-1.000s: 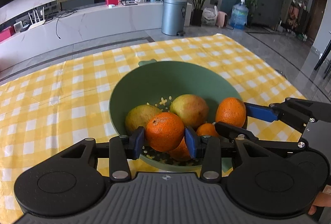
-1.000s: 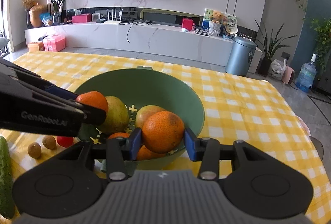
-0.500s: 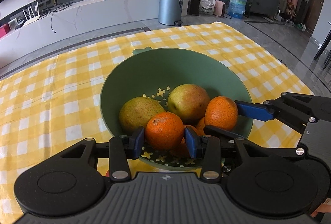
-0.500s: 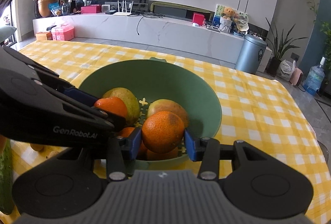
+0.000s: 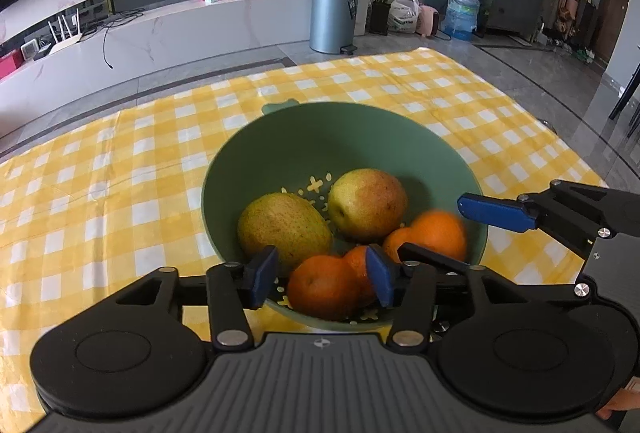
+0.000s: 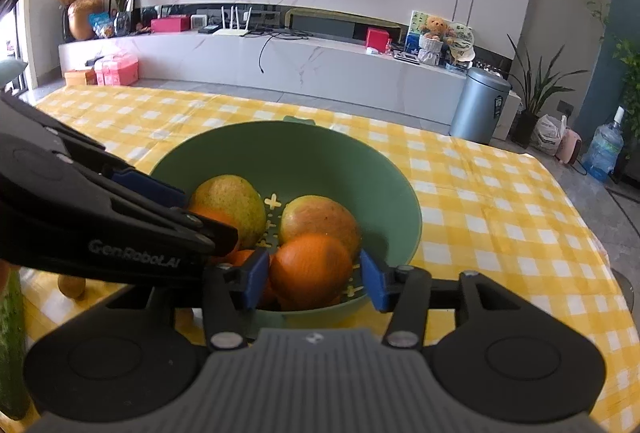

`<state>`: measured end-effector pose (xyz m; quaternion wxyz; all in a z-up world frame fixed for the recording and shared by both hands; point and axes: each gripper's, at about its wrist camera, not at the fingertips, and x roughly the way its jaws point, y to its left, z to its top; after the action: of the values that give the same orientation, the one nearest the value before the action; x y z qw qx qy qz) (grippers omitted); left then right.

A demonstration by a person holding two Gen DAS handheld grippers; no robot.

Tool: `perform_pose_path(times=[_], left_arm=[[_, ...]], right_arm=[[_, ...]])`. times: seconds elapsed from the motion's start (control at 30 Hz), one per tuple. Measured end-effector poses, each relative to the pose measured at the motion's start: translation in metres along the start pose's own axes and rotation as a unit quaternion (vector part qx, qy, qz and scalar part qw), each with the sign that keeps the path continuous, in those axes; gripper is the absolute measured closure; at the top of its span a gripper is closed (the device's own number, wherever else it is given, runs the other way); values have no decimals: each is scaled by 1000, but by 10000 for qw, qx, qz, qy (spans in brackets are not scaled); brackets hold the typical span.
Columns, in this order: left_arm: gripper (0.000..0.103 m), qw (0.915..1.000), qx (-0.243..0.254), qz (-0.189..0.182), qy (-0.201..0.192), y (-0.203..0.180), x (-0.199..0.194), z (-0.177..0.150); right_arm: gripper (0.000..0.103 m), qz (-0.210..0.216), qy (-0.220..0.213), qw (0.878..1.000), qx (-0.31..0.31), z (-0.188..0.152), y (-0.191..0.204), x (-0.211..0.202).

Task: Organize fruits
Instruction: 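Open both grippers to drop the oranges and withdraw toward the kiwis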

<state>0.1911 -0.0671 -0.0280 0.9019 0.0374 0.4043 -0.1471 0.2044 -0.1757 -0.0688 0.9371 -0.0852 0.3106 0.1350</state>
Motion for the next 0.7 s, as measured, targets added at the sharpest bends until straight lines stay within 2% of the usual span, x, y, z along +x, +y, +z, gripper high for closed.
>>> perform_pose_path(times=[0.2, 0.3, 0.47, 0.6, 0.7], left_arm=[[42, 9998, -77, 70, -193, 3, -15, 4], [41, 9993, -64, 126, -355, 3, -29, 6], [37, 9983, -39, 283, -514, 7, -52, 6], [34, 9977, 6, 321, -604, 11, -68, 2], [33, 9977, 92, 366, -557, 15, -76, -3]], right_arm=[[49, 19, -176, 9996, 216, -1, -5, -7], [39, -36, -404, 9988, 258, 0, -3, -14], [30, -108, -883, 9952, 407, 2, 0, -30], [27, 56, -1181, 9911, 617, 1, 4, -45], [26, 259, -1133, 9907, 705, -1, 12, -51]])
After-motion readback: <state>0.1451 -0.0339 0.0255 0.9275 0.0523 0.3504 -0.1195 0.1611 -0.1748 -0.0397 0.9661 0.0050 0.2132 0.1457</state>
